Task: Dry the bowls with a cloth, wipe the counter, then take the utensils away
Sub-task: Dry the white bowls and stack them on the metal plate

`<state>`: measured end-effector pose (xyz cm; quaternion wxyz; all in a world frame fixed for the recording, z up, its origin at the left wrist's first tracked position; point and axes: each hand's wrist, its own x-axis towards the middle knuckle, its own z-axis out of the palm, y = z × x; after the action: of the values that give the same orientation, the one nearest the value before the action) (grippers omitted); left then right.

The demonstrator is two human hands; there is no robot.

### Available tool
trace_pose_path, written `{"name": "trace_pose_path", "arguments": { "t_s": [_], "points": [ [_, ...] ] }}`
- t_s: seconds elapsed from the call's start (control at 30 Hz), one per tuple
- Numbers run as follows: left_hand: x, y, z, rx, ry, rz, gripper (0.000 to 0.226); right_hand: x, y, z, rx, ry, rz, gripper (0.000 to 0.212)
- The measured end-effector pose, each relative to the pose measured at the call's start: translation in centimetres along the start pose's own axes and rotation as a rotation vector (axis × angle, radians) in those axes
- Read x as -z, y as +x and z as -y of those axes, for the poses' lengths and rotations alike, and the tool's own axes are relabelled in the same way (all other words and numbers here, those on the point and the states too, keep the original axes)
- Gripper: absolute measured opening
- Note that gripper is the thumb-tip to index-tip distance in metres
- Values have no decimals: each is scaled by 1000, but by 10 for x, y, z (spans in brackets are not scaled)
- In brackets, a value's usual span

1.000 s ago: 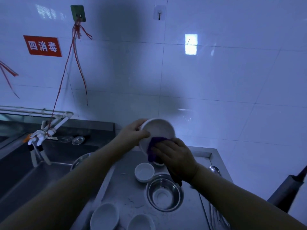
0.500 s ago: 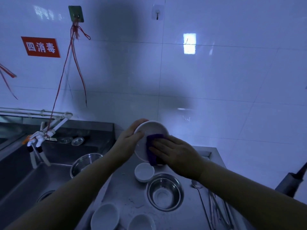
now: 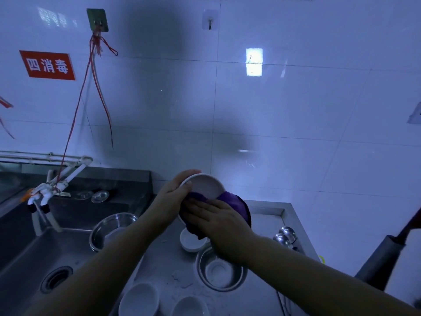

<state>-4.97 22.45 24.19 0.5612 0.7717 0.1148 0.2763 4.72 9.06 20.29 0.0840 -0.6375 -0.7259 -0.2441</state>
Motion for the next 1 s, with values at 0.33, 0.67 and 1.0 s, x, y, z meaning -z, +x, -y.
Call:
{"name": "trace_pose_path", "arguments": {
  "t_s": [0.33, 0.67, 1.0],
  "points": [
    [13, 7, -14, 335, -77, 378, 29, 19, -11, -49, 339, -175, -73, 17],
    [22, -18, -11, -471, 1144, 293, 52, 21, -19, -47, -49, 126, 189, 37],
    [19, -25, 7, -324, 913, 257, 4, 29, -28, -55, -146, 329, -222, 35]
  ]
}}
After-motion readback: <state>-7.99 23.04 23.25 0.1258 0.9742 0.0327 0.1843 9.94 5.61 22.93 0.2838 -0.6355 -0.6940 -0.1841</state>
